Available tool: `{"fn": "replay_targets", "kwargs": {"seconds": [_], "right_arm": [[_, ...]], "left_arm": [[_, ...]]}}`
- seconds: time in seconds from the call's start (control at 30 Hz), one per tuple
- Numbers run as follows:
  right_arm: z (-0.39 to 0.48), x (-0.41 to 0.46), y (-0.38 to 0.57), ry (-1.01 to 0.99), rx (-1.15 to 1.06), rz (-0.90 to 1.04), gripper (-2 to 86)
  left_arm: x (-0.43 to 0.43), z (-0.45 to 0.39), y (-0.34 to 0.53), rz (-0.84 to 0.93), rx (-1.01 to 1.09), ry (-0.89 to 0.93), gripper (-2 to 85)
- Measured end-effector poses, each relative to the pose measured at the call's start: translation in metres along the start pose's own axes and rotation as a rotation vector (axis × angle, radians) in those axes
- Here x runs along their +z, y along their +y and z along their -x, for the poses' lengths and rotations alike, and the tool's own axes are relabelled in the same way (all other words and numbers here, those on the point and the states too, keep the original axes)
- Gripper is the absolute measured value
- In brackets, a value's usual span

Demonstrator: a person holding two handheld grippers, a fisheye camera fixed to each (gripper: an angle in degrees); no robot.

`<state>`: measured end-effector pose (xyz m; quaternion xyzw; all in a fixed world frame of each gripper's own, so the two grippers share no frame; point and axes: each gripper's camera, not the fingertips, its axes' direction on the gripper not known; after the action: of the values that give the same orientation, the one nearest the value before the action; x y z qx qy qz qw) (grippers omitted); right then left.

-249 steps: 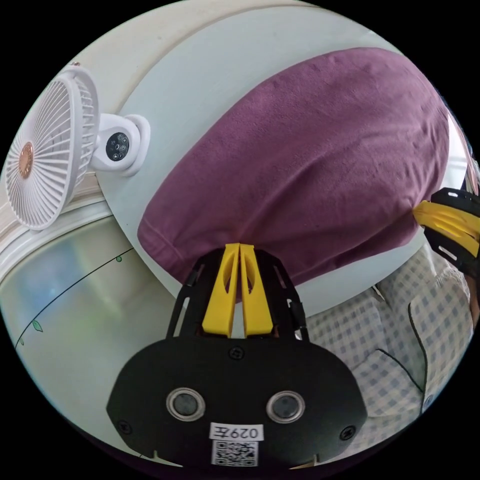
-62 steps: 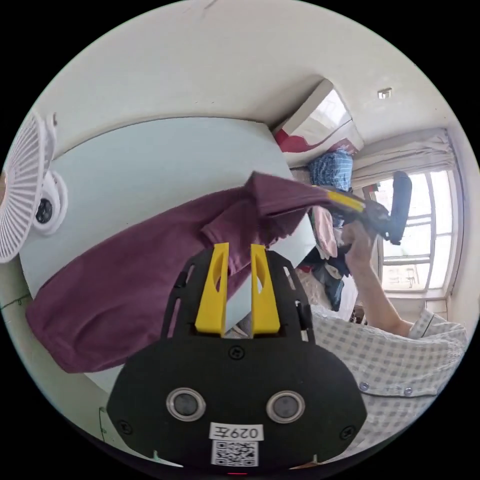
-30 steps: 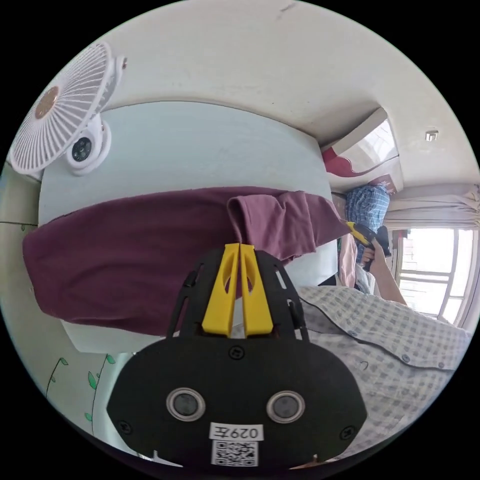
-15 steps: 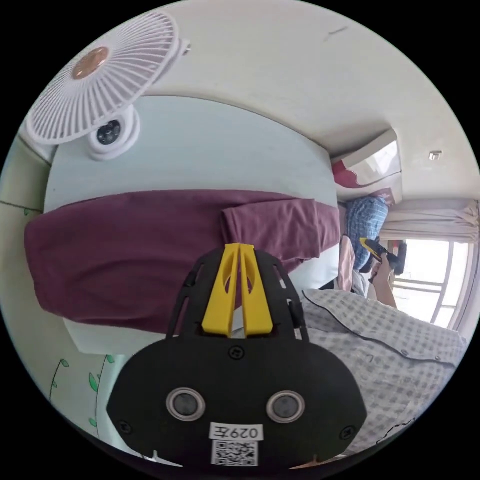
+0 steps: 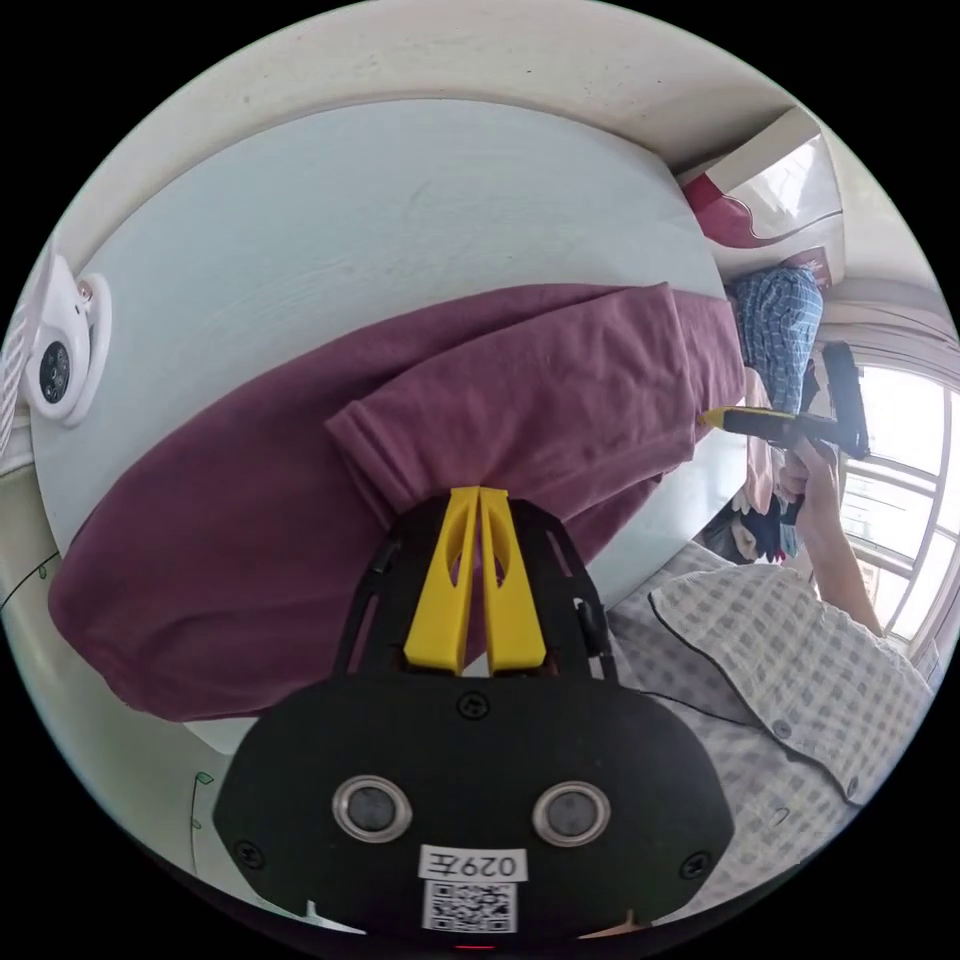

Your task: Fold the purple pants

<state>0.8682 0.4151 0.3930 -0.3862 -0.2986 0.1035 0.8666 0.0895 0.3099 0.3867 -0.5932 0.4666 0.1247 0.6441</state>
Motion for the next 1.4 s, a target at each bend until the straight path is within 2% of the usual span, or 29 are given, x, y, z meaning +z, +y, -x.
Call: {"fn": "replay_targets", "kwargs": {"seconds": [0.03,0.1,0.2,0.23,0.27,0.33,0.37,0.43,0.53,0.57,0.6,0.67,0.7,0.8,0.83,0.9,1.0,1.1,1.2,1.3,1.4], "right_arm": [[0.004,-0.002,-0.007,-0.113,-0.022,-0.031,-0.5],[0.015,0.006,-0.024,-0.152,-0.051,-0.033,-0.5],[0.033,0.041,-0.055,-0.057,-0.119,0.101,-0.5],[0.03,0.055,-0.062,0.067,-0.092,0.161,-0.6],[0.027,0.055,-0.064,0.04,-0.107,0.154,-0.6],[0.003,0.047,-0.065,-0.086,0.051,0.106,-0.6],[0.004,0.042,-0.064,-0.067,0.052,0.079,-0.6],[0.021,0.026,-0.067,0.05,-0.037,-0.015,-0.6],[0.03,0.036,-0.09,-0.126,-0.085,-0.006,-0.5],[0.029,0.041,-0.095,-0.118,-0.06,0.005,-0.5],[0.024,0.049,-0.102,-0.017,0.002,0.036,-0.5],[0.016,0.053,-0.106,-0.046,-0.01,0.052,-0.5],[0.008,0.047,-0.103,-0.075,0.044,0.023,-0.5],[-0.009,0.002,-0.068,0.195,0.127,-0.176,-0.2],[-0.02,-0.015,-0.051,0.179,0.12,-0.212,-0.1],[-0.045,-0.037,-0.02,0.061,0.14,-0.259,0.4],[-0.091,-0.056,0.036,-0.092,0.31,-0.358,3.0],[-0.124,-0.043,0.076,-0.147,0.508,-0.392,9.6],[-0.143,-0.009,0.09,-0.358,0.617,-0.415,12.6],[-0.15,0.027,0.091,-0.543,0.719,-0.47,12.4],[-0.144,0.05,0.101,-0.698,0.809,-0.651,8.3]], "left_arm": [[0.002,-0.002,0.0,0.001,0.005,-0.004,-1.0],[0.006,-0.005,0.0,0.007,0.008,-0.001,-1.0],[0.011,-0.009,-0.003,0.028,0.009,-0.005,-1.0],[0.013,-0.012,-0.004,0.038,0.017,-0.015,-1.0],[0.014,-0.014,-0.004,0.044,0.021,-0.021,-1.0],[0.017,-0.021,-0.006,0.06,0.038,-0.051,-1.0],[0.018,-0.023,-0.006,0.062,0.041,-0.06,-1.0],[0.021,-0.029,-0.005,0.065,0.04,-0.091,-1.0],[0.024,-0.035,-0.003,0.064,0.035,-0.12,-1.0],[0.024,-0.036,-0.003,0.065,0.037,-0.126,-1.0],[0.025,-0.038,-0.002,0.068,0.042,-0.135,-1.0],[0.026,-0.04,-0.002,0.078,0.052,-0.148,-1.0],[0.026,-0.041,-0.003,0.087,0.058,-0.156,-1.0],[0.026,-0.041,-0.004,0.11,0.057,-0.164,-1.0],[0.025,-0.039,-0.004,0.114,0.049,-0.16,-1.0],[0.024,-0.035,-0.002,0.114,0.036,-0.148,-1.0],[0.02,-0.027,0.002,0.104,0.022,-0.124,-1.0],[0.015,-0.022,0.005,0.109,0.021,-0.122,-1.0],[0.01,-0.018,0.005,0.138,0.037,-0.135,-1.0],[0.004,-0.011,0.005,0.167,0.05,-0.135,-1.0],[-0.005,0.0,0.01,0.164,0.042,-0.118,-1.0]]}}
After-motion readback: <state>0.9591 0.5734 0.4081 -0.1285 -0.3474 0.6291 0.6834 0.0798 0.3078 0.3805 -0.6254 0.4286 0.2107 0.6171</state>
